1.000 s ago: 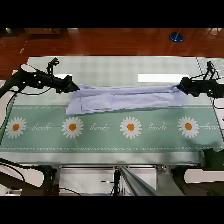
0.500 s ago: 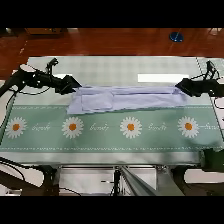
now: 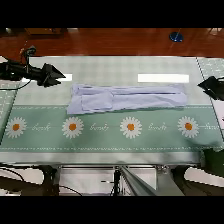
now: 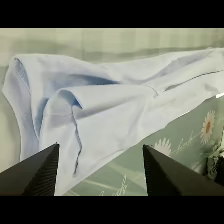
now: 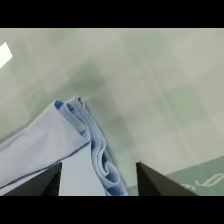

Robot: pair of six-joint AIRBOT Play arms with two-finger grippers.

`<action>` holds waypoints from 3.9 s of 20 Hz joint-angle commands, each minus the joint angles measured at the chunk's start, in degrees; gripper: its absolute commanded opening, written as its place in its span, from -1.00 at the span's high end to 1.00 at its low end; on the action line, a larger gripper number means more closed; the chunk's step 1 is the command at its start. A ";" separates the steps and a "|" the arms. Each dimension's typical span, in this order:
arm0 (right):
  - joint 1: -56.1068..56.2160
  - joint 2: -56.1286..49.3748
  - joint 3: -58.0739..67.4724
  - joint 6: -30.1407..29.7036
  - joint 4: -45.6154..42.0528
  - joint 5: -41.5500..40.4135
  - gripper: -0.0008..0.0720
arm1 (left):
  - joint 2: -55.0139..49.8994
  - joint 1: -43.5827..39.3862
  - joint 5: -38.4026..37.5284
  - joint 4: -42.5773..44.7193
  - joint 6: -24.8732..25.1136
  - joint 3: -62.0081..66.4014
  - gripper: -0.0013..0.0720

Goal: Fold the shirts.

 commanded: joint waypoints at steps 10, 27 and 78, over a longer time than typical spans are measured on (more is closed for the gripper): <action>8.26 -16.52 0.00 0.04 11.69 -0.72 -0.53 | 1.31 -2.05 -2.40 -0.02 -0.22 0.28 -0.70; 8.52 10.21 6.19 -2.05 11.69 15.93 0.90 | 1.33 -16.59 -0.83 -13.79 -2.78 0.28 0.89; 31.04 32.81 -4.76 14.86 1.03 10.82 0.90 | 22.27 -1.29 -8.68 -37.31 6.10 0.28 0.90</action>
